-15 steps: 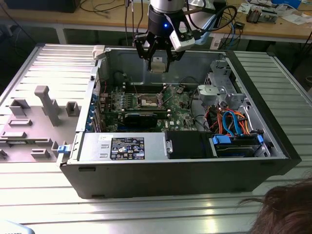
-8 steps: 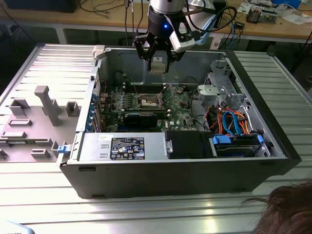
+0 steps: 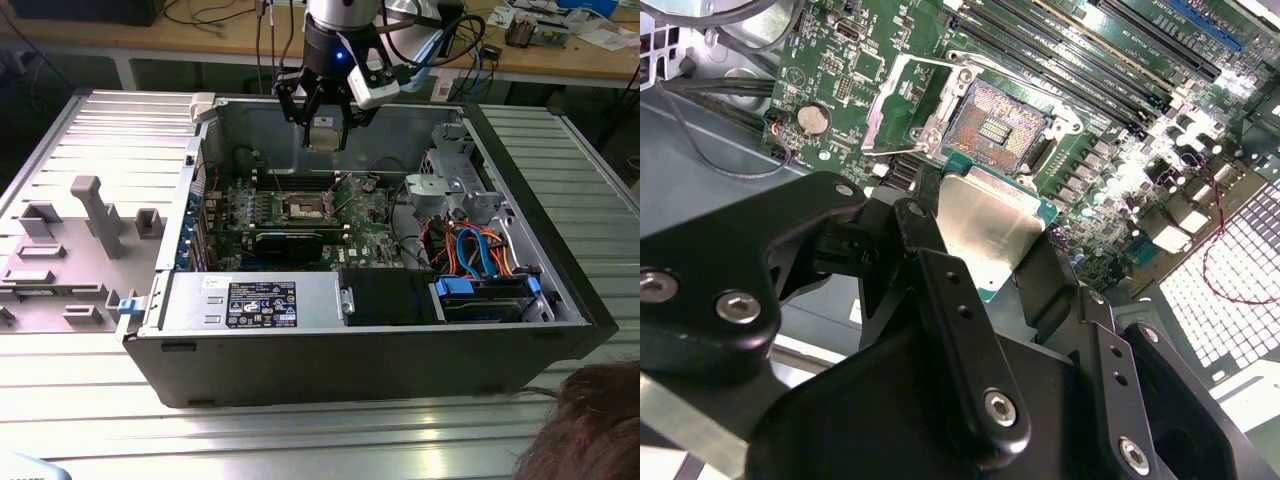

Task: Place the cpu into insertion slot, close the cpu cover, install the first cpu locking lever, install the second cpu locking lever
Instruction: 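Place the cpu into insertion slot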

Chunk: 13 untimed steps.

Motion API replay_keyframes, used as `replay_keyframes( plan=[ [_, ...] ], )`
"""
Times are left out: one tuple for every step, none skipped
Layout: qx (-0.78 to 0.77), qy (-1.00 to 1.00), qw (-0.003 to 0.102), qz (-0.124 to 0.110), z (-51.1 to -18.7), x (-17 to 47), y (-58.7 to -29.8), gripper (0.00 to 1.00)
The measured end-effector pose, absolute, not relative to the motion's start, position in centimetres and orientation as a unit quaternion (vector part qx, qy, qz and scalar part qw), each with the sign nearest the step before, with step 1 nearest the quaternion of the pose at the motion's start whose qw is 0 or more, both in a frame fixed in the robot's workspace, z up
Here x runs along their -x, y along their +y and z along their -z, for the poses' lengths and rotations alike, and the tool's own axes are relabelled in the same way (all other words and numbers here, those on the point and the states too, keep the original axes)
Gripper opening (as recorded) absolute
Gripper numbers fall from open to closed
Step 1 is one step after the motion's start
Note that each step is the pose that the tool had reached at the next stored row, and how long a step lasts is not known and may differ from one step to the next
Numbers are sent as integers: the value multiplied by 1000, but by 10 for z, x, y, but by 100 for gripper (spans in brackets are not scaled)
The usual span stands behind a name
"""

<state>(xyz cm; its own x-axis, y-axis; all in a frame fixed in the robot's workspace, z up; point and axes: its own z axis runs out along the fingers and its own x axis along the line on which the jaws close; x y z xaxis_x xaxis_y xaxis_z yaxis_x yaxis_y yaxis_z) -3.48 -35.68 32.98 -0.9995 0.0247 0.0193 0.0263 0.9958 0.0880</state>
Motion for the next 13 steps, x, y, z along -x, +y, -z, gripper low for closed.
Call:
replay_keyframes(
  plan=[
    [13,-999,9,44,-329,35,-357,55],
    [13,-999,9,44,-329,35,-357,55],
    [13,-999,9,44,-329,35,-357,55],
    [13,-999,9,44,-329,35,-357,55],
    [13,-999,9,44,-329,35,-357,55],
    [13,-999,9,44,-329,35,-357,55],
    [13,-999,9,44,-328,35,-357,55],
    [13,-999,9,44,-328,35,-357,55],
    [13,-999,9,44,-328,35,-357,55],
    [13,-999,9,44,-328,35,-357,55],
    [13,-999,9,44,-328,35,-357,55],
    [13,-999,9,44,-327,35,-357,55],
    [13,-999,9,44,-327,35,-357,55]
  ],
)
